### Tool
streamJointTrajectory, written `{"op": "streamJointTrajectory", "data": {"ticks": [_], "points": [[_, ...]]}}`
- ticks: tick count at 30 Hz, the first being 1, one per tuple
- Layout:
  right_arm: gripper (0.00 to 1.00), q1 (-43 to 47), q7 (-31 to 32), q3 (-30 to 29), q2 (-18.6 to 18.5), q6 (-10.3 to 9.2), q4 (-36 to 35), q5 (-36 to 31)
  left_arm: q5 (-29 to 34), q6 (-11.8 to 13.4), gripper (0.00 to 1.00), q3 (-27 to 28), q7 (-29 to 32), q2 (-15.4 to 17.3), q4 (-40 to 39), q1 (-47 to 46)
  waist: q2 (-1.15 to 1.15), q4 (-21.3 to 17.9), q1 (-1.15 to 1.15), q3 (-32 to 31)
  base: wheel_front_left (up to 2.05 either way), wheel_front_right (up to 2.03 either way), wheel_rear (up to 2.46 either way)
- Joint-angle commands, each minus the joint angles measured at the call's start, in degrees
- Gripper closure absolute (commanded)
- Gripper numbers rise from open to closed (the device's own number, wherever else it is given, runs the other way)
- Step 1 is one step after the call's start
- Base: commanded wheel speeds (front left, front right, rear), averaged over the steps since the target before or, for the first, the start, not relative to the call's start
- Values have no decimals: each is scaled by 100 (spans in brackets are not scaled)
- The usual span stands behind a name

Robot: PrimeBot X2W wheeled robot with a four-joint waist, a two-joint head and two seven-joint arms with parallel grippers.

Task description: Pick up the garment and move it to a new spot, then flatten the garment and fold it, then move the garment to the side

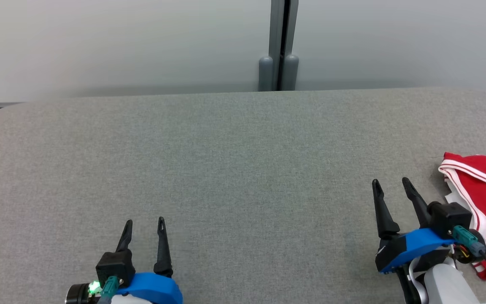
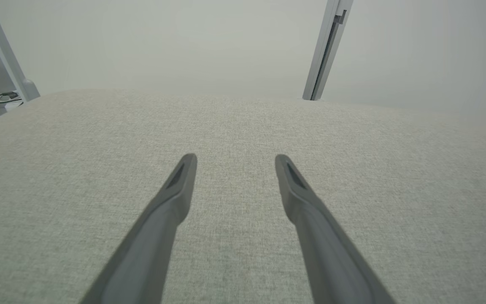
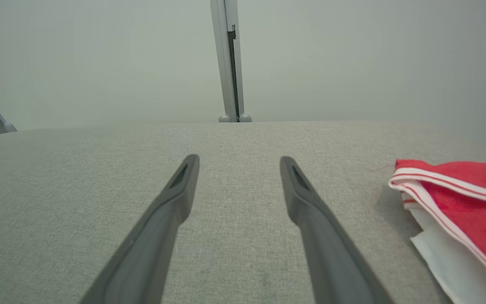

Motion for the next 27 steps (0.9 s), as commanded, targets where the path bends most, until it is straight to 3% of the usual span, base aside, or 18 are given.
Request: {"op": "streamJointTrajectory", "data": {"ticks": [1, 25, 26, 27], "points": [[0, 159, -18, 9, 5, 1, -24, 40, 29, -7, 0, 84, -26, -3, -48, 79, 1, 25, 1, -86, 0, 0, 0], [0, 448, -18, 389, 9, 1, 243, 319, -55, -222, 0, 496, -26, -4, -352, 462, 1, 43, 1, -480, 0, 0, 0], [100, 343, 0, 377, 12, 0, 244, 304, -44, -217, 100, 475, 3, -1, -341, 417, 0, 41, 1, -481, 0, 0, 0], [100, 344, 10, 374, 15, 0, 289, 303, -49, -214, 100, 471, 8, 1, -310, 420, 0, 40, 1, -481, 0, 0, 0]]}}
